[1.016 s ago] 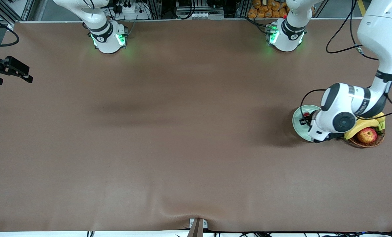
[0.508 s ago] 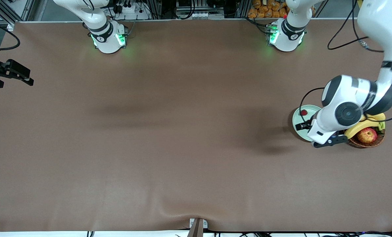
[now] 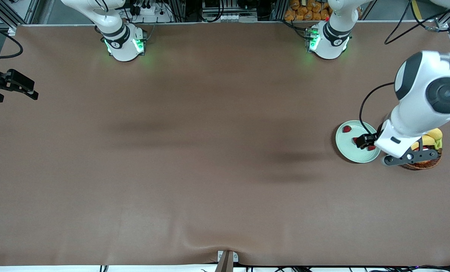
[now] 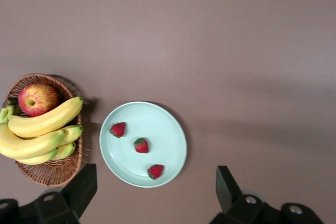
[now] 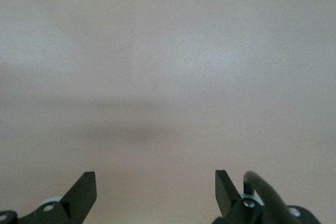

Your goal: Collect all strawberries into plate

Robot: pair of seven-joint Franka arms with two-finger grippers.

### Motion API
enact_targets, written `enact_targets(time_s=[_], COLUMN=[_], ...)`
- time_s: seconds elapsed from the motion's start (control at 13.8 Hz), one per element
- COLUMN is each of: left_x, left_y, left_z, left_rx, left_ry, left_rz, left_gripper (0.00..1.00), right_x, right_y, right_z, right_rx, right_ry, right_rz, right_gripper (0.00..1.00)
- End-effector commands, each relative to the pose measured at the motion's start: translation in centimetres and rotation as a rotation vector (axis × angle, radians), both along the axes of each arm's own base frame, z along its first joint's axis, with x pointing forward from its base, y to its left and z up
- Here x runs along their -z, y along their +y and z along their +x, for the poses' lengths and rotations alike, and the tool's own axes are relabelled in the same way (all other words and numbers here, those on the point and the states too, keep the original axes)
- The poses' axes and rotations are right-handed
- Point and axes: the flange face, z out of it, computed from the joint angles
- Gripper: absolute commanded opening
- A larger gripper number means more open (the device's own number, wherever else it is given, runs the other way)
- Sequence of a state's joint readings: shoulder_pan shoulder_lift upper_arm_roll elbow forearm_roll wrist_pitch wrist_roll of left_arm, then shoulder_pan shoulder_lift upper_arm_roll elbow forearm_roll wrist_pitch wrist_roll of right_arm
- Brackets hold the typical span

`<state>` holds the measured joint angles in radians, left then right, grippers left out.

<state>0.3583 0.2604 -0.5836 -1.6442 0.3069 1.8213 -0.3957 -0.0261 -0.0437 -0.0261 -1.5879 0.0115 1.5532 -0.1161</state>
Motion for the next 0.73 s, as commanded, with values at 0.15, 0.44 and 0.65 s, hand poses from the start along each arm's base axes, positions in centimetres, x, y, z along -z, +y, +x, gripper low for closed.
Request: enact_targets(time_s=[0.15,0.44,0.65], left_x=[-9.3,-13.5,-15.0], left_y=[-0.8,-1.7,-1.8], left_z=[-4.6,-8.4,-9.7], left_rx=[0.085,0.169,0.214], left_ry=[-0.046,-0.013,0.004], left_rz=[-0.080,-0.070,-0.099], left_gripper=[1.00,1.00,1.00], right_x=[-0.4,-0.4,-0.4], right_y=[0.2,0.2,0.2], right_z=[0.3,0.3,0.3], right_rx=[0.008,0.008,0.008], right_ry=[-0.004,-0.004,-0.004], right_rz=[-0.018,-0.018,-0.018], right_gripper=[1.00,1.00,1.00])
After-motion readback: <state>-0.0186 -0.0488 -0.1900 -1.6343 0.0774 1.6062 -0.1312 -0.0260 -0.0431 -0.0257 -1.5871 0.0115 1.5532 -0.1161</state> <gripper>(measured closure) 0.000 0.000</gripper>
